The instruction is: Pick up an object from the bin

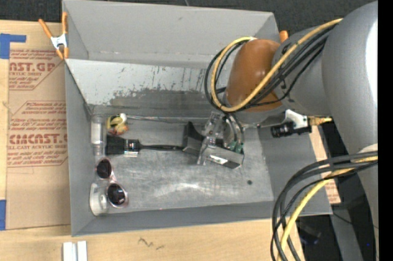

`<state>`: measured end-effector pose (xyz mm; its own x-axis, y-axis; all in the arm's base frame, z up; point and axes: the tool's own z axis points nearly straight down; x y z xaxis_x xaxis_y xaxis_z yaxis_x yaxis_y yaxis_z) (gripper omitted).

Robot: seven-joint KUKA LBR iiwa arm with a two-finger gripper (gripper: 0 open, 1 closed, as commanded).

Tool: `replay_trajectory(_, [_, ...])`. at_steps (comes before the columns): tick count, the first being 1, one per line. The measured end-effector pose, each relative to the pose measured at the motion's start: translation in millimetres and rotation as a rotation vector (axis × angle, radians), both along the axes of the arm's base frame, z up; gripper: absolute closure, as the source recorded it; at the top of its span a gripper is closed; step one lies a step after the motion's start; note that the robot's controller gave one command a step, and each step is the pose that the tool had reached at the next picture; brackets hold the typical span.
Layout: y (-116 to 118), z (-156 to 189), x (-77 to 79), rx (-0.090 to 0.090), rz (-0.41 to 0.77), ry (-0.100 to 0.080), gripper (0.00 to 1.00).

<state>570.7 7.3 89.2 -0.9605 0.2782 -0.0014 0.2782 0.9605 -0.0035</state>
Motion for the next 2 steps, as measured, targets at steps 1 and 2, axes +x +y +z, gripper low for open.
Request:
replay_trajectory(1, [1.8, 9.4, -1.2, 0.002, 0.001, 0.004, 1.0])
replay_trajectory(2, [2.3, 18.7, -1.1, 0.003, 0.001, 0.004, 1.0])
